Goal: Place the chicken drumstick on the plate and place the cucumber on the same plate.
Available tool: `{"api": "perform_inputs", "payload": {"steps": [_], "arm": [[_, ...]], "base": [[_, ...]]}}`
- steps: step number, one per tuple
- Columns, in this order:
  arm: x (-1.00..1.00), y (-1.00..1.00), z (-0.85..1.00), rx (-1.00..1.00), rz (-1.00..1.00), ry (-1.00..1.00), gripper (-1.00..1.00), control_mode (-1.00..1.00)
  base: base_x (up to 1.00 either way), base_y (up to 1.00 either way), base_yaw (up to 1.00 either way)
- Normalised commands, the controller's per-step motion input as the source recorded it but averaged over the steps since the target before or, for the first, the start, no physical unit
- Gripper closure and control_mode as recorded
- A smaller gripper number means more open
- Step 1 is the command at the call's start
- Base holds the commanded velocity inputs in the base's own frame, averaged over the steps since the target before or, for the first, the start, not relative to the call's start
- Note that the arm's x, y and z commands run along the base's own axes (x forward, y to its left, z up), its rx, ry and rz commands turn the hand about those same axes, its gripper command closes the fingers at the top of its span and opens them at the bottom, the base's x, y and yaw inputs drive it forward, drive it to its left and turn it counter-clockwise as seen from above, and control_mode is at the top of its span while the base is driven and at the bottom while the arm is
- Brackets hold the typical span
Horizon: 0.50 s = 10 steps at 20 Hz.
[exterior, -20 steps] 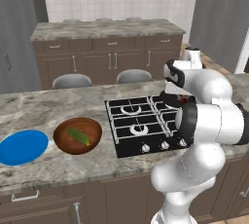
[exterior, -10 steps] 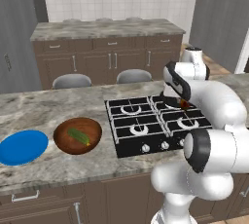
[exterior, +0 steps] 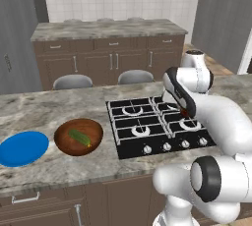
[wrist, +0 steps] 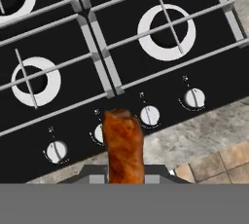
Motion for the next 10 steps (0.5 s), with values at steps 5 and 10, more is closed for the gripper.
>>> {"api": "perform_inputs", "payload": {"steps": [5,10], "arm": [[-0.28,0.31,0.00,0.00,0.00,0.00,1.00,-1.00],[-0.07,0.17,0.00,0.00,0.00,0.00,1.00,-1.00]], "base": [[0.00,0.00,0.00],[0.00,0.00,0.00]]}}
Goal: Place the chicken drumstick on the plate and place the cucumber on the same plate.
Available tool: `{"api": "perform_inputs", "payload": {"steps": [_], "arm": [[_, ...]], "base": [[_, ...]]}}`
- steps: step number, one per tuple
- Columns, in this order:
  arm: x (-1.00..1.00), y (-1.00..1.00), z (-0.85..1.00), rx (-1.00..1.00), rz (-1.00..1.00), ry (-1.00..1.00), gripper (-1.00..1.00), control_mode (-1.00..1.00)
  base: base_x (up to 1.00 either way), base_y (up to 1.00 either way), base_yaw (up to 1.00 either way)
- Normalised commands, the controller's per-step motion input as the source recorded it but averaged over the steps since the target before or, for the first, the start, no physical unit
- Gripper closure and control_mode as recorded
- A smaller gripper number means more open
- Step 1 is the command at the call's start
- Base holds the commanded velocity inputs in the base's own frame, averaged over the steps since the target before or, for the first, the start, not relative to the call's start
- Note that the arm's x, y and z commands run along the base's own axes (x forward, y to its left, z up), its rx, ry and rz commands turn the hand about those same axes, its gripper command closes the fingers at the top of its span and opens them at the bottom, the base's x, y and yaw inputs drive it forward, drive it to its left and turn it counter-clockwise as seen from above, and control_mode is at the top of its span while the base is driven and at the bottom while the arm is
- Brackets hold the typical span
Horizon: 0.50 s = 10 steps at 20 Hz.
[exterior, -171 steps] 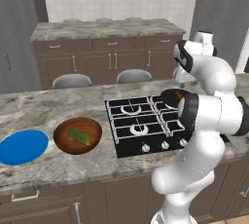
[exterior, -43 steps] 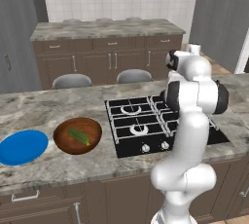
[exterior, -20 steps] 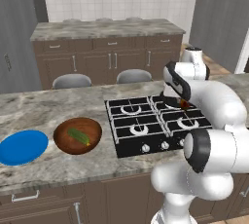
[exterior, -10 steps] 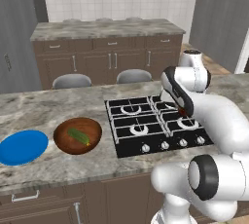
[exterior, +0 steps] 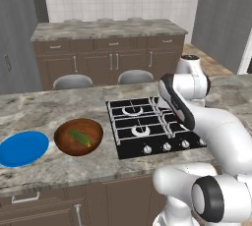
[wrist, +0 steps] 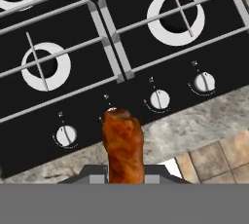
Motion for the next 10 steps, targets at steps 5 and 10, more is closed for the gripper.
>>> {"api": "perform_inputs", "payload": {"steps": [5,10], "arm": [[0.00,0.00,0.00,0.00,0.00,0.00,1.00,-1.00],[-0.05,0.00,0.00,0.00,0.00,0.00,1.00,1.00]], "base": [[0.00,0.00,0.00],[-0.08,0.01,0.00]]}}
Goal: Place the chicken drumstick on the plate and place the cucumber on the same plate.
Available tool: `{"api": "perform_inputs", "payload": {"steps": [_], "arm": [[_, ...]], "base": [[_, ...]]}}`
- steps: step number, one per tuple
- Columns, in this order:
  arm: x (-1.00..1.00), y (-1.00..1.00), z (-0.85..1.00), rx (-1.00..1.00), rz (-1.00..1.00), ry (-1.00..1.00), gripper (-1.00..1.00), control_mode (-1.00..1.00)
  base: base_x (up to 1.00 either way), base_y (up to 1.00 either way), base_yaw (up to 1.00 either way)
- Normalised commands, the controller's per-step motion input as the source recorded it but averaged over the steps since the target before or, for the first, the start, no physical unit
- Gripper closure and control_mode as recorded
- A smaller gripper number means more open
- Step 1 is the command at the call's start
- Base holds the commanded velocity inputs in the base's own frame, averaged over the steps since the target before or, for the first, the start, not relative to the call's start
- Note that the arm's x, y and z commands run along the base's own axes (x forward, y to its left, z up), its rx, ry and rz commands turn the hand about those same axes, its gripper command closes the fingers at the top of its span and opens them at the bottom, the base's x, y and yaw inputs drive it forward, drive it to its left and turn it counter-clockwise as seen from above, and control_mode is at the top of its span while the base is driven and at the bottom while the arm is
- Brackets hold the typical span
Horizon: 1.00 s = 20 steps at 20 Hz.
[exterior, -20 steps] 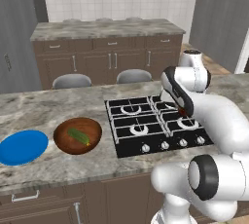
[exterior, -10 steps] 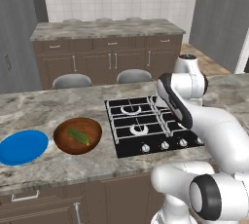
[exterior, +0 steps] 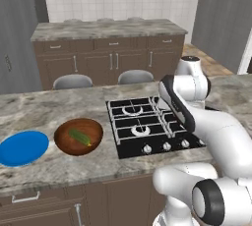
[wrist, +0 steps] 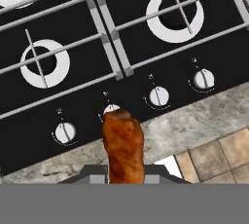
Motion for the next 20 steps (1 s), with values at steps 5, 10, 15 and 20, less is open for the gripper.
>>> {"api": "perform_inputs", "payload": {"steps": [5,10,15,20], "arm": [[0.00,0.00,0.00,0.00,0.00,0.00,1.00,1.00],[0.00,0.00,0.00,0.00,0.00,0.00,1.00,1.00],[0.00,0.00,0.00,0.00,0.00,0.00,1.00,1.00],[0.00,0.00,0.00,0.00,0.00,0.00,1.00,1.00]], "base": [[-0.55,0.07,0.00],[-0.23,0.45,0.00],[0.00,0.74,-0.06],[0.04,0.70,-0.08]]}}
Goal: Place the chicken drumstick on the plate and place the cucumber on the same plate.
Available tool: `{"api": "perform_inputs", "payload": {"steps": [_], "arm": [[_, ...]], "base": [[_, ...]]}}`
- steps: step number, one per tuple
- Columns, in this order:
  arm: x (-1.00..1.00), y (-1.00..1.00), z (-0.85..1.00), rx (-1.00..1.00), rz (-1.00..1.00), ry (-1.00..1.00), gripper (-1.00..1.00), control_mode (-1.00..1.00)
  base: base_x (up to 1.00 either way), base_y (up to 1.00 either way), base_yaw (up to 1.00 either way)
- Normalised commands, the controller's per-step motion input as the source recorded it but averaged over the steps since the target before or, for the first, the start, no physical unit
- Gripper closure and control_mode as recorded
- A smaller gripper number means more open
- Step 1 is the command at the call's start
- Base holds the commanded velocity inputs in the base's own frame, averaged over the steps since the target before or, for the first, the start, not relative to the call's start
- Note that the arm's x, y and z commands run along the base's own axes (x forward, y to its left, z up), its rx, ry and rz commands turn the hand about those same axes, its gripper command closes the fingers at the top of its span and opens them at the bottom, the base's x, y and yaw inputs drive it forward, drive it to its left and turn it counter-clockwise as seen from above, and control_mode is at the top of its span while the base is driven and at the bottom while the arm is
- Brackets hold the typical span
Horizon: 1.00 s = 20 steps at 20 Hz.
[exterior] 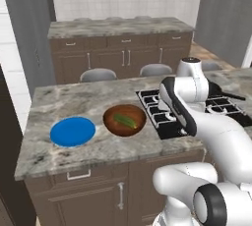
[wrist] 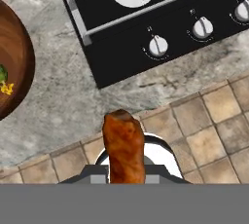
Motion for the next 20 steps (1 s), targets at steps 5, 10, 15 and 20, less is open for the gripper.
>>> {"api": "perform_inputs", "payload": {"steps": [5,10,15,20], "arm": [[0.00,0.00,0.00,0.00,0.00,0.00,1.00,1.00],[0.00,0.00,0.00,0.00,0.00,0.00,1.00,1.00],[0.00,0.00,0.00,0.00,0.00,0.00,1.00,1.00],[0.00,0.00,0.00,0.00,0.00,0.00,1.00,1.00]], "base": [[0.20,0.73,-0.06],[0.35,0.67,0.00],[0.44,0.58,0.00],[0.30,0.59,0.00]]}}
